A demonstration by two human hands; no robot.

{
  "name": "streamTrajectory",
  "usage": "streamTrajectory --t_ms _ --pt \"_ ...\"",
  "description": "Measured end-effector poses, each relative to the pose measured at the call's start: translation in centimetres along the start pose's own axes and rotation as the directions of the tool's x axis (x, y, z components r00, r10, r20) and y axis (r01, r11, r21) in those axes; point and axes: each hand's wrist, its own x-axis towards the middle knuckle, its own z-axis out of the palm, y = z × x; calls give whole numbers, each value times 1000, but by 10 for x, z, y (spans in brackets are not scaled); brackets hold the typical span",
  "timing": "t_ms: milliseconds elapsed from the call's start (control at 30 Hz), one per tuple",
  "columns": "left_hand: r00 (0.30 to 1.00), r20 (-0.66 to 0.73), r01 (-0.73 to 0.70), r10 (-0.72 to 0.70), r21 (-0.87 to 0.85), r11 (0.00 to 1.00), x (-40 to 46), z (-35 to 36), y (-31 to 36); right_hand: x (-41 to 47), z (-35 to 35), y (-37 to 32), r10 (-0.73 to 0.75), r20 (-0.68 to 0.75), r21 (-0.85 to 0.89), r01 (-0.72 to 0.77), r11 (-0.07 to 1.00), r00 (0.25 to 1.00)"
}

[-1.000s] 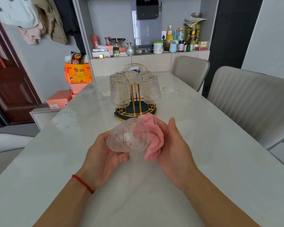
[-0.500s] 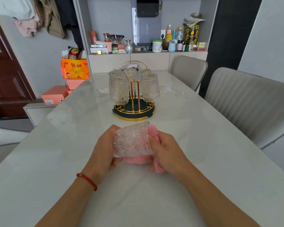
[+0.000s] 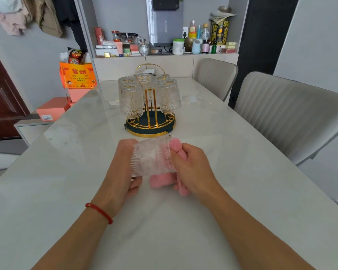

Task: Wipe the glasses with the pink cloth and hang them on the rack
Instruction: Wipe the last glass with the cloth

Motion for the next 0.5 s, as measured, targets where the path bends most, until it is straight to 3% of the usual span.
streamTrajectory --t_ms 67,133,200,300,400,500 --pt "999 -32 -10 10 -8 1000 0 -1 3 0 -1 2 -21 101 -6 22 1000 995" --pt "996 -26 80 -79 9 997 3 -7 3 0 -7 4 -90 112 -77 99 992 990" --pt "976 57 203 -209 97 974 3 -13 3 2 -11 6 -177 85 -180 190 965 981" --pt "945 166 254 -281 169 952 3 -21 1 1 -12 3 -241 68 -227 251 941 968" --pt "953 172 250 -251 27 968 3 -17 -1 2 -6 0 -186 -52 -156 176 972 981" --pt "992 17 127 -126 -91 988 4 -5 -4 2 -2 2 -107 -101 -91 98 991 989"
